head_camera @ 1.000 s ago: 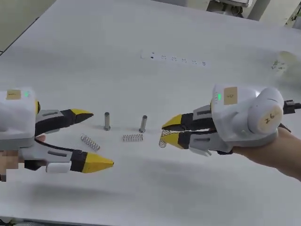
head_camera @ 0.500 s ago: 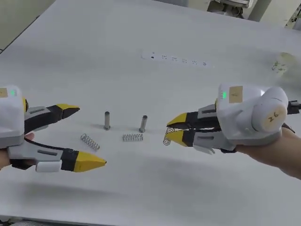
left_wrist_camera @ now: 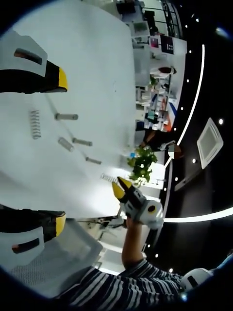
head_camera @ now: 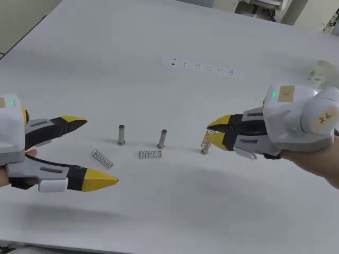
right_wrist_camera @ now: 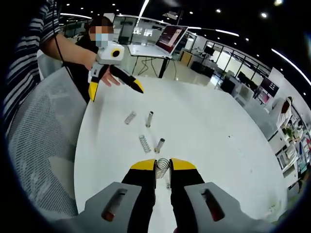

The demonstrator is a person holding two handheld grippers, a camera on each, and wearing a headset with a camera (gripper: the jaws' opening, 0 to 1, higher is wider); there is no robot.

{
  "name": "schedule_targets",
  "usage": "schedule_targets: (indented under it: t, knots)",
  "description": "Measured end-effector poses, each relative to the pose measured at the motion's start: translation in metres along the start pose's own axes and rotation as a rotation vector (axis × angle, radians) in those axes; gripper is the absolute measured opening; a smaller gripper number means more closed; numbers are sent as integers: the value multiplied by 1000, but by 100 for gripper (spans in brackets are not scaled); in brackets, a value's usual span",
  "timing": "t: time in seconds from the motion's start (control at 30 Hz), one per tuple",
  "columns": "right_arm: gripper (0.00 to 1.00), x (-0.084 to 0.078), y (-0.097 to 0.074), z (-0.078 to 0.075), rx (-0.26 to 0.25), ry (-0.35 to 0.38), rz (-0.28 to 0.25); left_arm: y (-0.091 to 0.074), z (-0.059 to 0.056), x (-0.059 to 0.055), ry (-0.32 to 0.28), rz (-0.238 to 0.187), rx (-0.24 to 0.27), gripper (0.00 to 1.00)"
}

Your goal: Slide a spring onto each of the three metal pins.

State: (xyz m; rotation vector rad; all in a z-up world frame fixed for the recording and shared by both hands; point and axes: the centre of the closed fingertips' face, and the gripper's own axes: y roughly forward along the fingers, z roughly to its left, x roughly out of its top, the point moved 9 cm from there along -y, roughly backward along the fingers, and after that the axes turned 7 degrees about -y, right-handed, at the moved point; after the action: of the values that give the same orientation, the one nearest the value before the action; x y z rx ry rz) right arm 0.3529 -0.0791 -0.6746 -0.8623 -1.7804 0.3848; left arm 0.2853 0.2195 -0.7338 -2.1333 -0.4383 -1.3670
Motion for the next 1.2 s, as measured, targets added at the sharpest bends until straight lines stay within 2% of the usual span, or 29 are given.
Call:
schedule_targets:
  t: [0.17,0.33,0.47,0.8,1.2]
  knots:
    - [8,-9,-3,-12,-50,43,17,-1,-1,2,4,-14,1,98]
    - [8,-15,-5,-22,-111,65,11,-4,3,-3,-4,-2,20,98]
    - [8,-20,-4,-26,-129,101,10,-5,3,-3,-11,-7,26,98]
    - [8,-29,5,-27,-126,166,11,-6,5,-4,-17,-10,44,98]
    - [8,-32,15,-24,-110,166,26,-7,5,-4,-40,-23,43,97]
